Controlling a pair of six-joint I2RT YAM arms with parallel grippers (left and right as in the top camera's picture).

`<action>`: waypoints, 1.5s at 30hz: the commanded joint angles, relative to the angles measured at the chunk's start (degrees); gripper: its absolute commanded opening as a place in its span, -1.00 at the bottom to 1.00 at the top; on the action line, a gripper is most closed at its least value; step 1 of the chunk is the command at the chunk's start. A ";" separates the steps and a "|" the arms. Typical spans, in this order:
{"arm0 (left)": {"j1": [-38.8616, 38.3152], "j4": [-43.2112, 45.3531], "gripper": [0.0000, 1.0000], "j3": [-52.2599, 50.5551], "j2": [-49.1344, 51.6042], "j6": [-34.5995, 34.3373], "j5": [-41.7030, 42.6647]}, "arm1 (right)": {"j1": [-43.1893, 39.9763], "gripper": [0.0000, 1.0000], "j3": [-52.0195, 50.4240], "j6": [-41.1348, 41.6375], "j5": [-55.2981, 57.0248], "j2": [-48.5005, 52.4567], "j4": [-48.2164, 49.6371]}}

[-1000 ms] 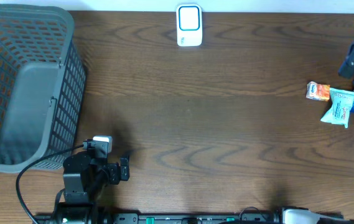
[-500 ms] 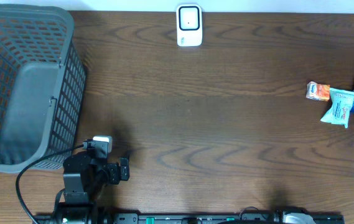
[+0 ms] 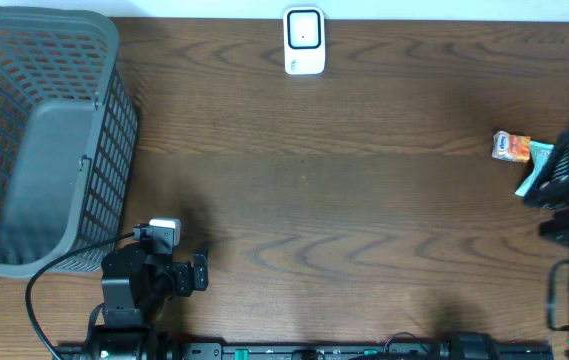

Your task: Scan the item barcode

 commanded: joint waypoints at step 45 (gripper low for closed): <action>-0.04 0.00 0.96 -0.11 -0.04 -0.09 0.70 | 0.39 0.99 -67.10 -1.11 -0.70 -32.70 30.64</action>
